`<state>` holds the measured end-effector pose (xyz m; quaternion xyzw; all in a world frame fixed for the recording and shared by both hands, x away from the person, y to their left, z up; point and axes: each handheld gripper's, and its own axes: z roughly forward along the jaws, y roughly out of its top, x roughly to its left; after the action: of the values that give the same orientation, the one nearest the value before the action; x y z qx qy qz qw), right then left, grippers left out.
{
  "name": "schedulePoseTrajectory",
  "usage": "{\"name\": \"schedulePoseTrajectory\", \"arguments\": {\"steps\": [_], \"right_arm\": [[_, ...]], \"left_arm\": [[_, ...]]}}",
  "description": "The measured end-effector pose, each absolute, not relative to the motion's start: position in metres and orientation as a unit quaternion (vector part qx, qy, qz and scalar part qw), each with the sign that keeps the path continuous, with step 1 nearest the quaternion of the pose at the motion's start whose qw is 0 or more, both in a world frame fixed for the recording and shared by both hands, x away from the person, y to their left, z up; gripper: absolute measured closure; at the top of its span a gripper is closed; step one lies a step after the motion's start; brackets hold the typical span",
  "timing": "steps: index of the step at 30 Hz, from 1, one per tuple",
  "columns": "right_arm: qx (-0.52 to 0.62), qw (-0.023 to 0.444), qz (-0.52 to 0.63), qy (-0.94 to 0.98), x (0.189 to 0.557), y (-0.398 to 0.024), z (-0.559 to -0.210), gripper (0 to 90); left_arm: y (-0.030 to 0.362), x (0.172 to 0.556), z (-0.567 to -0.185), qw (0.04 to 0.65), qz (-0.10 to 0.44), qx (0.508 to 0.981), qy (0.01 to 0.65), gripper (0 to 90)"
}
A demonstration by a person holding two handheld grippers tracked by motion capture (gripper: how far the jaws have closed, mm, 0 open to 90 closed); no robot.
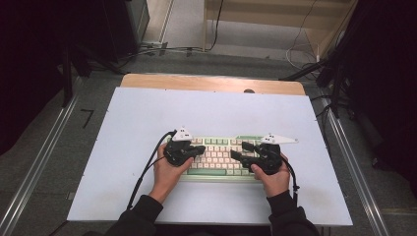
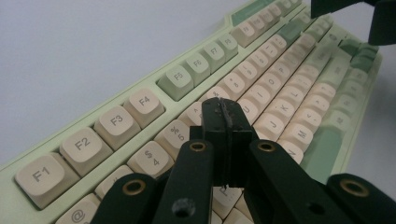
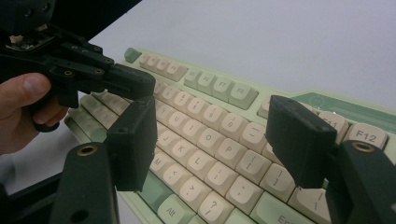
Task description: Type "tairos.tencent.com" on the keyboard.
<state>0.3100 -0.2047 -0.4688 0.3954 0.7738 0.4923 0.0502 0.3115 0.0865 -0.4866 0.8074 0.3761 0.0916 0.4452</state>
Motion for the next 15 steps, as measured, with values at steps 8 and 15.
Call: {"name": "schedulePoseTrajectory", "arguments": {"steps": [8,15], "right_arm": [[0.394,0.051,0.492,0.775,0.31,-0.204,-0.4691,32.3],[0.395,0.051,0.493,0.773,0.3097,-0.2046,-0.4685,32.3]], "left_arm": [[0.0852,0.3136,-0.4897,0.425,0.095,0.818,0.377,90.0],[0.0875,0.3109,-0.4843,0.448,0.079,0.809,0.372,86.6]]}}
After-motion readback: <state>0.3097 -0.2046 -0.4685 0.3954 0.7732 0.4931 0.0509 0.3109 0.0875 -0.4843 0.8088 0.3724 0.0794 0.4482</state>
